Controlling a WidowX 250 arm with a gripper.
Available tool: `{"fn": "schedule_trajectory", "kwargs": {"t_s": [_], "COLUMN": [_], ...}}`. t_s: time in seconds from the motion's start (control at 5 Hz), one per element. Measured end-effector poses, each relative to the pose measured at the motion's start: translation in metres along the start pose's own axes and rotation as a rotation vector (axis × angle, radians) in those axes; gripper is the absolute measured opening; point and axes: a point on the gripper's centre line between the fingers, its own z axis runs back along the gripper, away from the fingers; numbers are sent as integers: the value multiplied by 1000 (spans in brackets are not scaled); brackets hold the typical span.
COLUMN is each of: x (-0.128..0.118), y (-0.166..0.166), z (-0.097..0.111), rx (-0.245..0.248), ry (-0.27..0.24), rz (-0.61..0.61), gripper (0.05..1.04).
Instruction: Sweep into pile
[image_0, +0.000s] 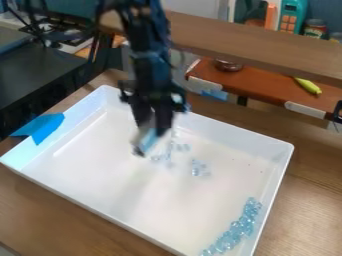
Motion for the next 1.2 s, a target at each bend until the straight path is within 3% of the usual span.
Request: {"fn": "schedule_trajectory", "kwargs": {"t_s": [0.2,0.6,1.2], "x": [13,33,46], "y": [50,97,93], "z": [-12,-28,-71], "rx": [86,166,253], "ry": [7,26,65], "rz": [-9,-90,-179], "gripper": [387,387,387]}}
